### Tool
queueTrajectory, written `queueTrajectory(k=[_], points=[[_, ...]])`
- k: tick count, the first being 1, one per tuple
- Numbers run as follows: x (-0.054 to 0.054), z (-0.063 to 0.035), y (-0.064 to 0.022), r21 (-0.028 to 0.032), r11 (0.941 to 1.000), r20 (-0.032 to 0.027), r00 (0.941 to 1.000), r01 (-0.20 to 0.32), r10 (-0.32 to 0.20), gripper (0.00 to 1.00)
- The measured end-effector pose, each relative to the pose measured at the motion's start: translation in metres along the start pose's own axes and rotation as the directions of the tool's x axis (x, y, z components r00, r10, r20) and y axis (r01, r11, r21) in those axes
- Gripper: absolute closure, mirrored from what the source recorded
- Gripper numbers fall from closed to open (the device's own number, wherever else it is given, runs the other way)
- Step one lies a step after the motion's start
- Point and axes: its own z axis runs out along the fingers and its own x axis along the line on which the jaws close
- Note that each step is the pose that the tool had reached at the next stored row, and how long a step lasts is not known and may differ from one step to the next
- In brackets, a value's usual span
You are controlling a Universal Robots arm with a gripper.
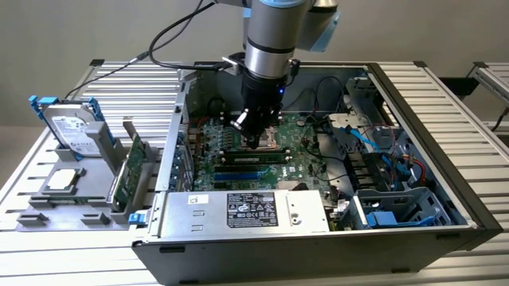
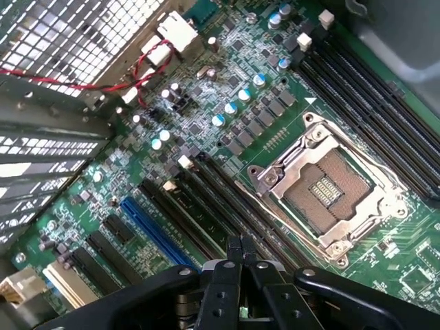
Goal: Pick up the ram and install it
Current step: 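Press down the ram until it locks into place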
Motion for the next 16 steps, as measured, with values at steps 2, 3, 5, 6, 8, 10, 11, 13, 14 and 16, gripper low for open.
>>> queueTrajectory(k=[2, 3, 5, 6, 8, 10, 11, 13, 14, 16], points=[[0.0000, 0.0000, 0.0000, -0.0023, 0.9996, 0.0017, 0.9996, -0.028, 0.028, 0.89], [0.0000, 0.0001, 0.0000, -0.0030, 0.9992, 0.0029, 0.9992, -0.040, 0.040, 0.89], [0.0000, 0.0001, 0.0000, -0.0033, 0.9980, 0.0065, 0.9980, -0.062, 0.062, 0.89], [0.0000, -0.0001, 0.0000, -0.0029, 0.9974, 0.0084, 0.9973, -0.072, 0.072, 0.89], [0.0000, -0.0006, 0.0000, -0.0024, 0.9958, 0.0117, 0.9957, -0.092, 0.092, 0.89], [0.0001, -0.0010, 0.0000, -0.0023, 0.9938, 0.0144, 0.9937, -0.111, 0.111, 0.89], [0.0000, -0.0012, 0.0000, -0.0024, 0.9926, 0.0156, 0.9925, -0.121, 0.121, 0.89], [0.0001, -0.0014, 0.0001, -0.0024, 0.9900, 0.0171, 0.9899, -0.141, 0.141, 0.89], [0.0001, -0.0015, 0.0001, -0.0026, 0.9886, 0.0175, 0.9884, -0.151, 0.151, 0.89], [0.0001, -0.0015, 0.0000, -0.0028, 0.9853, 0.0178, 0.9851, -0.171, 0.171, 0.89]])
